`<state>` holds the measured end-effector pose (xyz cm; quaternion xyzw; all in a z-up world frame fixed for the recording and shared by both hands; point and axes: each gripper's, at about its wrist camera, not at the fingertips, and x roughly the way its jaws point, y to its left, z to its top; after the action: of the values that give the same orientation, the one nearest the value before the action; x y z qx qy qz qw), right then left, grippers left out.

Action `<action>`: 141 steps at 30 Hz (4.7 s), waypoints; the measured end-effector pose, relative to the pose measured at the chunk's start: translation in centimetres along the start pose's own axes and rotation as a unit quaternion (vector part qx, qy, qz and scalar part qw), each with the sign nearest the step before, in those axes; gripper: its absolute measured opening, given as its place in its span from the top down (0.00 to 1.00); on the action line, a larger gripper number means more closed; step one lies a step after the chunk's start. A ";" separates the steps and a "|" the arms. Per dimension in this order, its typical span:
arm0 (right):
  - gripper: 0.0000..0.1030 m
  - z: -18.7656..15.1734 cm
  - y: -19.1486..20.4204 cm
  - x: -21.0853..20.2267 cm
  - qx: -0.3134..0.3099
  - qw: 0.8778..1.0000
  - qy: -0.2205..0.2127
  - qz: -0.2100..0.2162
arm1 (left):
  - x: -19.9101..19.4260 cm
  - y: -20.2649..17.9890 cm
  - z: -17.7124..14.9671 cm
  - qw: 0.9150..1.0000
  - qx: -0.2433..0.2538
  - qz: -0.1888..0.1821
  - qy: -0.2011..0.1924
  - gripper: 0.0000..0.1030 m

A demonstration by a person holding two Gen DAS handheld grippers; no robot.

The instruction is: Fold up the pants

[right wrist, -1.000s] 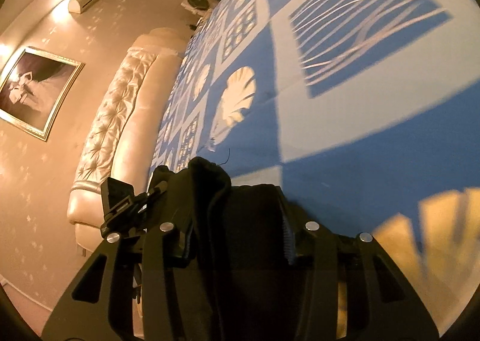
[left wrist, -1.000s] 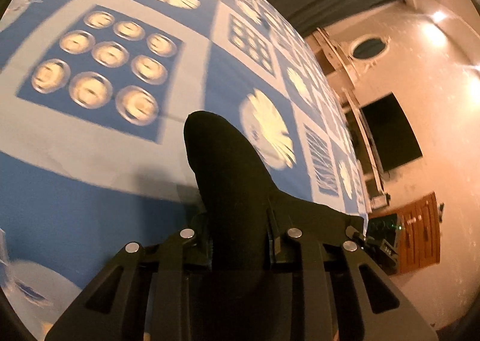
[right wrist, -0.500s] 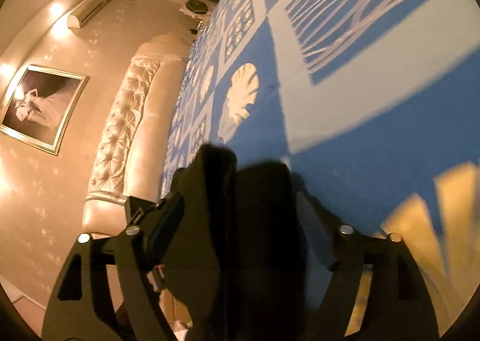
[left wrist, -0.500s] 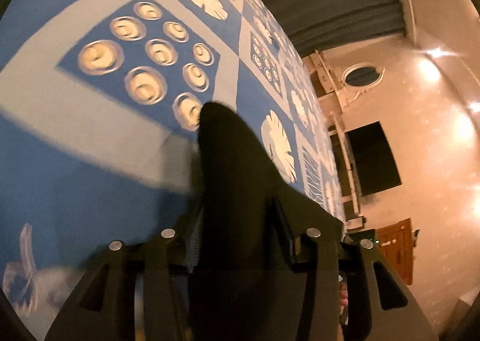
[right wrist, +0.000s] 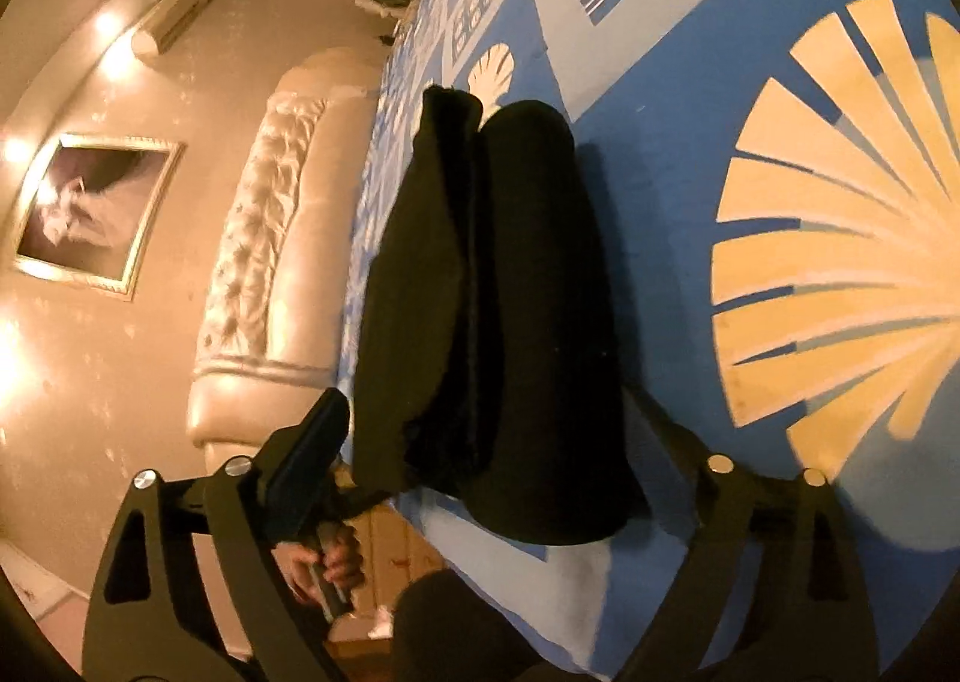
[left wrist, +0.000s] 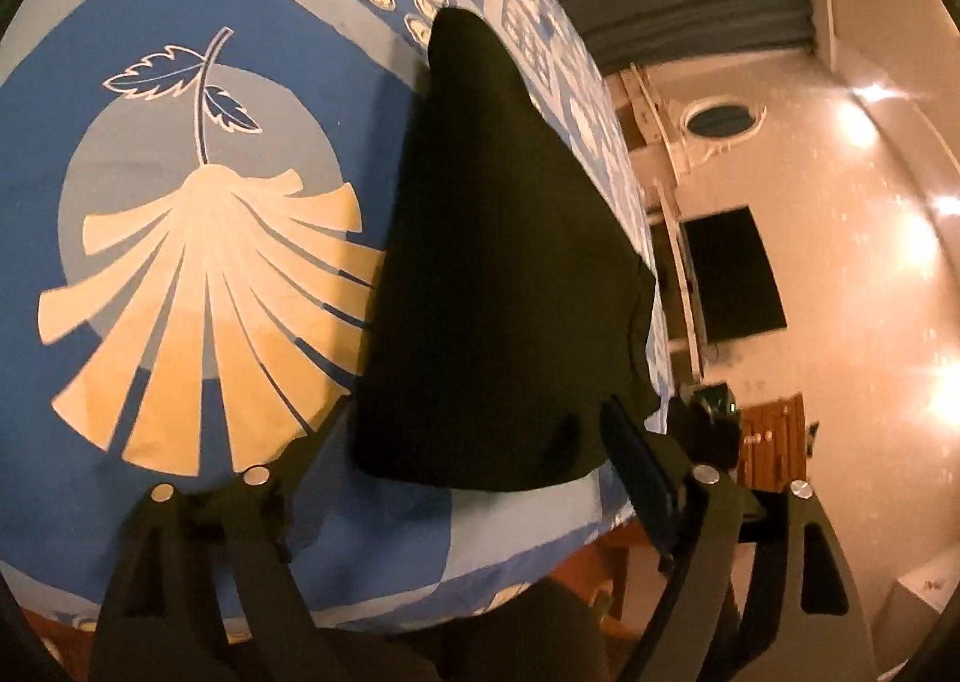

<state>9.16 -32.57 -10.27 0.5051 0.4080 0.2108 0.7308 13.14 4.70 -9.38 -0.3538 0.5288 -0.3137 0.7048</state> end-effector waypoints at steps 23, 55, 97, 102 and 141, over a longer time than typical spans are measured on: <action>0.59 -2.2 0.3 1.5 -0.022 0.998 0.010 -0.065 | 1.6 -0.2 0.3 0.999 0.021 0.037 -0.011 0.39; 0.68 -2.3 -0.3 -0.1 -0.013 1.000 0.003 -0.026 | 1.0 -1.0 0.4 0.998 0.029 0.051 -0.012 0.53; 0.55 -2.7 -1.3 -2.0 0.041 0.998 0.047 -0.019 | 2.2 -1.4 0.0 0.999 0.002 0.050 0.004 0.30; 0.45 -3.1 -1.8 -4.5 0.048 0.997 0.047 -0.036 | 2.6 -2.0 -0.1 0.998 -0.003 0.068 0.006 0.24; 0.25 -6.9 6.1 -3.9 -0.205 0.943 -0.066 -0.255 | -1.8 -10.8 -4.2 0.909 0.199 0.322 -0.176 0.23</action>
<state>1.93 -28.98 -4.29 0.2360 0.4218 0.0632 0.8731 7.89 -0.47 -0.28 -0.0660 0.4076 -0.1009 0.9052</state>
